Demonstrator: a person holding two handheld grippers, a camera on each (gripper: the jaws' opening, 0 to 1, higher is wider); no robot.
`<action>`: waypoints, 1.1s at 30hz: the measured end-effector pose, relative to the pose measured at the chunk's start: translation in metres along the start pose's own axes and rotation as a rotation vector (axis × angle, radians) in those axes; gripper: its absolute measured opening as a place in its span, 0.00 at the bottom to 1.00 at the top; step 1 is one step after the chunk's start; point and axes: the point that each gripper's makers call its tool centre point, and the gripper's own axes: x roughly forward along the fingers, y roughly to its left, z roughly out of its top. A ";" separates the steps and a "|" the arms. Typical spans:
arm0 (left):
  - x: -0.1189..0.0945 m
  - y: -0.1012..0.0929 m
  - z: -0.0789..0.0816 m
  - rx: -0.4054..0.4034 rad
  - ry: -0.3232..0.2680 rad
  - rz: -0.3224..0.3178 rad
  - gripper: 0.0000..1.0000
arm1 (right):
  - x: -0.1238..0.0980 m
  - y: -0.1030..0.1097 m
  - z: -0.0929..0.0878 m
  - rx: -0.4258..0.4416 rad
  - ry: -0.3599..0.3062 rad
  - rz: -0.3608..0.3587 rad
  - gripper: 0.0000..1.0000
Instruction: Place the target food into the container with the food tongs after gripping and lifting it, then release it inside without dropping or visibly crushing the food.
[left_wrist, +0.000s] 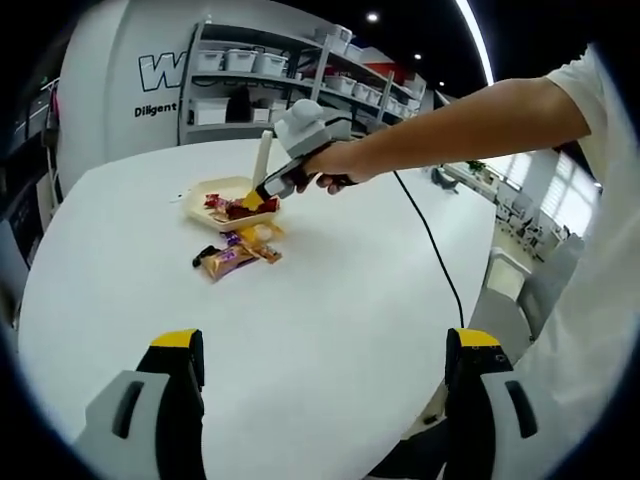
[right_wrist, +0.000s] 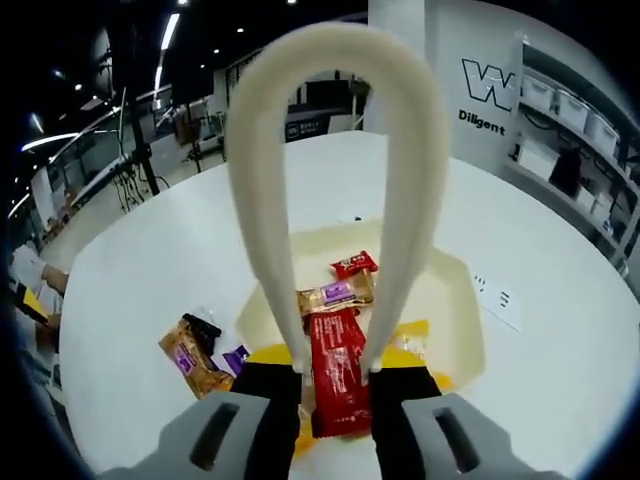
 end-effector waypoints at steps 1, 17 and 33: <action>0.000 0.000 0.000 -0.001 -0.001 -0.001 0.99 | 0.000 0.000 0.000 -0.001 0.002 -0.002 0.20; -0.003 -0.003 0.005 0.009 -0.014 -0.003 0.99 | -0.023 -0.003 0.016 0.021 -0.071 -0.003 0.19; -0.002 -0.008 0.006 0.000 -0.037 -0.013 0.99 | -0.042 0.040 -0.008 0.046 -0.102 0.089 0.19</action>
